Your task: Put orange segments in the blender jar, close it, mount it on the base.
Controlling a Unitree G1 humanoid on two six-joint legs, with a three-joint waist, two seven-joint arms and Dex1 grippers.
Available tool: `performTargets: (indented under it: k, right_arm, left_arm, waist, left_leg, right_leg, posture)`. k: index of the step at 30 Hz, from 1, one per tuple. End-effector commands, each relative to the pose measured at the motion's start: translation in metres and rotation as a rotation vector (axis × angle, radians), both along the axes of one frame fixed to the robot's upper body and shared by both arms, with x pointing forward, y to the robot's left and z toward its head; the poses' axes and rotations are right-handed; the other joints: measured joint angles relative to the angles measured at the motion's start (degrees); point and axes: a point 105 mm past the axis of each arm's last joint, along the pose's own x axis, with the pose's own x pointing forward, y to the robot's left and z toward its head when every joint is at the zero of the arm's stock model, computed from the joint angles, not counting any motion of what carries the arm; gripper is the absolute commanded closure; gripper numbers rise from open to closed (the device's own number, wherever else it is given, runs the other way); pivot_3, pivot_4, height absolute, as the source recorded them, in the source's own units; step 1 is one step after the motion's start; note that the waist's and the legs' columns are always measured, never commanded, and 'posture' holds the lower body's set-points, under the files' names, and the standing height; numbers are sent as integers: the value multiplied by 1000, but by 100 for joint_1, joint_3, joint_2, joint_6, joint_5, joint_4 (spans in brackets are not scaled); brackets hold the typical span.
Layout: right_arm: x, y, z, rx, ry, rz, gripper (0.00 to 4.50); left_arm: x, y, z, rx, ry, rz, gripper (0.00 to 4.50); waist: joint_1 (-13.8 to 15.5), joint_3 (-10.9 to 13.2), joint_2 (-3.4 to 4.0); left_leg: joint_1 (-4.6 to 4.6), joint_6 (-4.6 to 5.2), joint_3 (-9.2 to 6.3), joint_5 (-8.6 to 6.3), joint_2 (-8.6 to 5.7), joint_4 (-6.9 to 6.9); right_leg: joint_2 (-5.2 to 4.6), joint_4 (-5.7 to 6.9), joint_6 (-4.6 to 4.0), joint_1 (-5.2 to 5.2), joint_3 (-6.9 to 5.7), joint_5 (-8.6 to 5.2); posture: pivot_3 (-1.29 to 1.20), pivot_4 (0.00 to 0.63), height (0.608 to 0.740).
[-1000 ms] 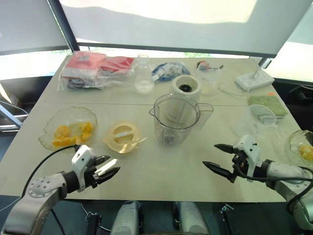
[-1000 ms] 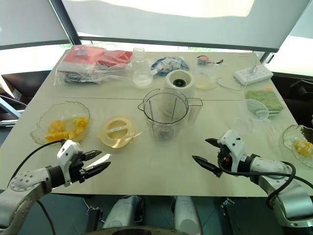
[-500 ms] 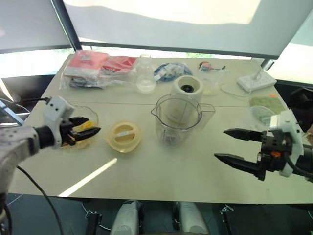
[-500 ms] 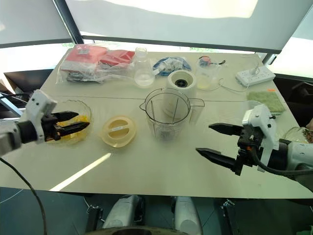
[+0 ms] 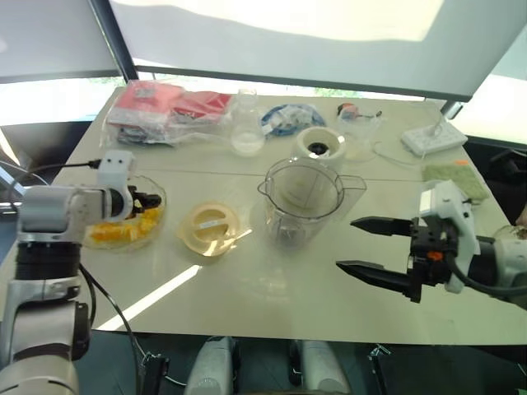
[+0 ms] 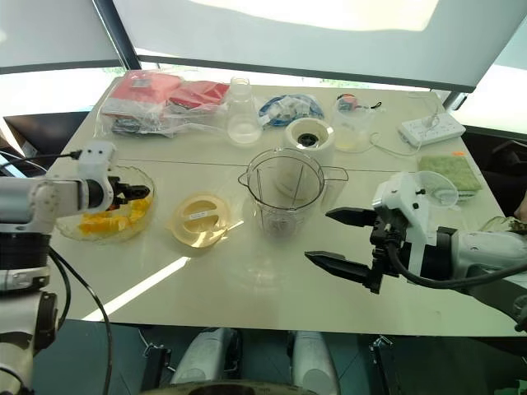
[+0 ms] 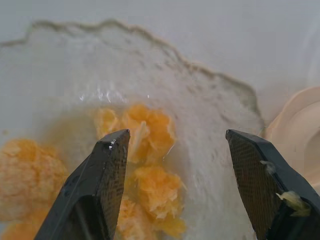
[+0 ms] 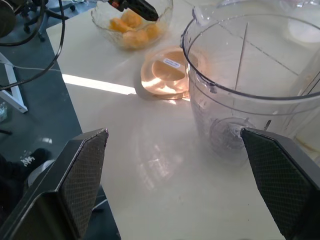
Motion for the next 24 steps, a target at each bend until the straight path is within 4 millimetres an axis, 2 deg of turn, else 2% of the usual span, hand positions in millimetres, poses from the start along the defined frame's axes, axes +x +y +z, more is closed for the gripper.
performTargets:
  k: [1,10,18,22,24]
  right_arm:
    - [1,-2,6,-21,-35,-3,42]
    - [2,-4,6,-28,-38,-8,42]
    - [5,-4,8,-32,-66,-22,42]
    - [7,-5,8,-36,-75,-35,42]
    - [8,-5,8,-34,-79,-41,0]
  left_arm:
    - [10,14,6,43,-32,65,1326]
    - [28,10,-10,34,-41,51,1326]
    - [36,4,-32,22,16,28,1326]
    - [36,1,-36,30,43,10,1326]
    - [36,-1,-37,28,51,6,1859]
  waist:
    - [3,0,-1]
    - [10,0,-2]
    - [22,-4,4]
    - [63,-13,20]
    - [91,-17,26]
  left_leg:
    - [0,0,-1,0,0,0]
    - [-2,-2,1,0,-1,2]
    - [-4,-4,-1,-1,-5,1]
    - [-5,-10,3,0,-6,0]
    - [-5,-11,5,0,-7,1]
  right_leg:
    - [-1,0,-1,0,0,0]
    - [-39,-1,-3,0,0,1]
    - [-61,-1,-4,-2,-3,3]
    - [-85,0,-5,2,-18,3]
    - [-88,0,-6,2,-18,3]
  posture:
    - [0,150,740]
    - [0,150,740]
    - [0,150,740]
    - [0,150,740]
    - [0,150,740]
